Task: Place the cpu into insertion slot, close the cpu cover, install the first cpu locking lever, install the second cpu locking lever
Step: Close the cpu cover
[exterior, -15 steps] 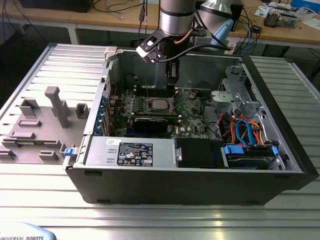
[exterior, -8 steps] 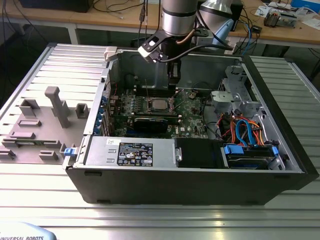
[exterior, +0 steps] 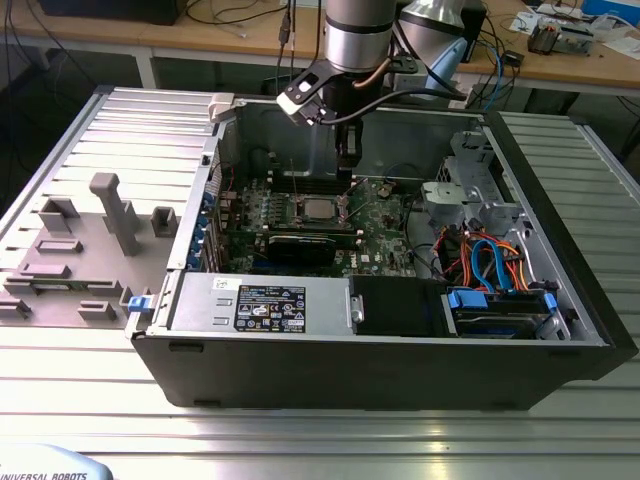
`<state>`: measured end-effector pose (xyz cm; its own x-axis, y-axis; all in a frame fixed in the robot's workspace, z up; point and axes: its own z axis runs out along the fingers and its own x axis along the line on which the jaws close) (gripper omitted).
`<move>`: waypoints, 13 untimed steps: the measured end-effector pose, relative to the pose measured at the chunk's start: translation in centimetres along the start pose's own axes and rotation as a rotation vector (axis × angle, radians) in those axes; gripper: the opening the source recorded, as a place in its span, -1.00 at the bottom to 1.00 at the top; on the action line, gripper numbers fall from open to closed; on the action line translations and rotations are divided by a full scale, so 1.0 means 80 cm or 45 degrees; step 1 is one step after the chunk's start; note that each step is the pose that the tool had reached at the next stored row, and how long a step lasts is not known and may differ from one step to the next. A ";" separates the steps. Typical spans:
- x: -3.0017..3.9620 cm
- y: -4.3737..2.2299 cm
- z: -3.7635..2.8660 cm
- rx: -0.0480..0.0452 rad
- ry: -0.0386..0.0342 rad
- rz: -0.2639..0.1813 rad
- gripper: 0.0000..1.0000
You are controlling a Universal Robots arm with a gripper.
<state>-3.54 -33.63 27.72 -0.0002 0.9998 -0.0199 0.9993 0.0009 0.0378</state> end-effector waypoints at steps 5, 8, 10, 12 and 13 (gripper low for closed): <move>0.0000 0.0001 0.0000 0.000 0.0000 0.000 -0.79; 0.0000 0.0002 0.0000 0.000 0.0000 0.000 -0.79; 0.0001 0.0002 -0.0008 0.000 -0.0001 0.000 -0.79; 0.0000 0.0003 -0.0027 0.000 0.0000 0.000 -0.79; 0.0000 0.0003 -0.0027 0.000 0.0003 0.000 -0.79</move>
<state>-3.52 -33.63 27.93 -0.0002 0.9998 -0.0197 0.9993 0.0010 0.0379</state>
